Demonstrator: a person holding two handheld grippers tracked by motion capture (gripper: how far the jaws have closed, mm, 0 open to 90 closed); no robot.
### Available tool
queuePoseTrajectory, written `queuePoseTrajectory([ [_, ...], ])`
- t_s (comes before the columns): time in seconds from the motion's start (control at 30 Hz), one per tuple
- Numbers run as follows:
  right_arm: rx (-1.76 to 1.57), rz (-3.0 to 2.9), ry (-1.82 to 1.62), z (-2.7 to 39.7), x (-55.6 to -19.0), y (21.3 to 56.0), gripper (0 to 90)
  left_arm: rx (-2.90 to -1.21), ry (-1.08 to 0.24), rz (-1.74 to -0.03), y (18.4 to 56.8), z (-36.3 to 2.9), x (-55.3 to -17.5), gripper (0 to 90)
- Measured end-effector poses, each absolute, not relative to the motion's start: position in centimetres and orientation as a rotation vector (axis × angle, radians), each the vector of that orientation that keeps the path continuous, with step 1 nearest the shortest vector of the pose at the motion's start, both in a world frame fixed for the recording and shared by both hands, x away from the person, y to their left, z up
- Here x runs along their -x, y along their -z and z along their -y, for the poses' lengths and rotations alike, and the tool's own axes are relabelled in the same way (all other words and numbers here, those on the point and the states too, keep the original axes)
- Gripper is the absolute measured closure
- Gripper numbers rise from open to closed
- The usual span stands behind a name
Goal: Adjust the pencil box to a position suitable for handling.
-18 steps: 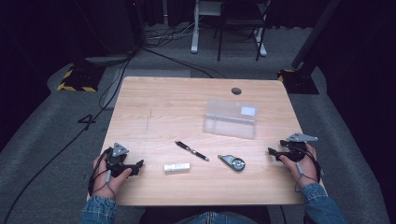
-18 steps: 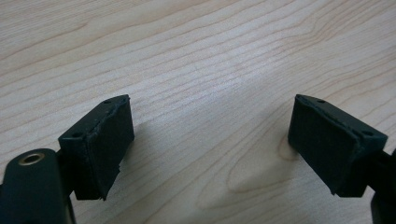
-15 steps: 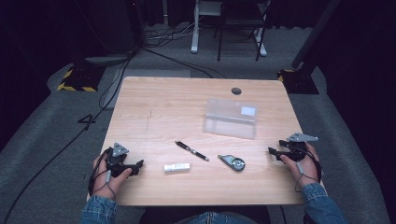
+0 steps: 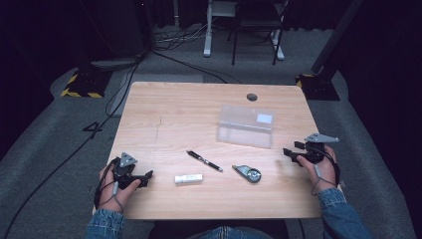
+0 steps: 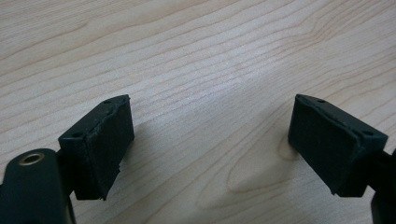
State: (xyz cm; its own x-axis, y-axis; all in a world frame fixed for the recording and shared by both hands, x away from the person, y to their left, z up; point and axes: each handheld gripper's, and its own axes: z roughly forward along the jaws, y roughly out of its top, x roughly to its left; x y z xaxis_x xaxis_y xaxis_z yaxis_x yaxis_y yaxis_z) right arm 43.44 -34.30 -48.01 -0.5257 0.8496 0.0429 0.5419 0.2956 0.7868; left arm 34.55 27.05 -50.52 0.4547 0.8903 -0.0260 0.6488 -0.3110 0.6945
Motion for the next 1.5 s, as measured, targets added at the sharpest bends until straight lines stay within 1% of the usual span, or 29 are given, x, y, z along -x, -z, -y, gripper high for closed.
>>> queuePoseTrajectory([
  [0.37, -1.228, -2.223, -1.112, 31.9, -46.2, 48.1, 37.0, -2.067, -0.485, -1.280, 50.5, -27.0, -34.5, 14.6],
  [0.57, -1.229, -2.217, -1.122, 31.0, -47.2, 48.2, 37.6, -2.064, -0.485, -1.281, 50.5, -27.0, -34.5, 14.6],
  [0.63, -1.219, -2.221, -1.110, 30.7, -47.6, 48.3, 39.6, -2.068, -0.485, -1.278, 50.5, -27.1, -34.6, 14.6],
  [0.73, -1.218, -2.222, -1.105, 30.4, -48.1, 48.5, 40.5, -2.068, -0.485, -1.278, 50.5, -27.0, -34.6, 14.6],
  [1.0, -1.195, -2.245, -1.105, 29.3, -49.1, 49.4, 40.6, -2.068, -0.485, -1.278, 50.5, -27.0, -34.6, 14.6],
  [1.3, -1.153, -2.301, -1.077, 28.8, -49.1, 50.1, 41.8, -2.068, -0.485, -1.278, 50.5, -27.0, -34.6, 14.6],
  [1.5, -1.130, -2.309, -1.087, 28.5, -48.8, 50.3, 40.8, -2.068, -0.485, -1.278, 50.5, -27.1, -34.6, 14.6],
])
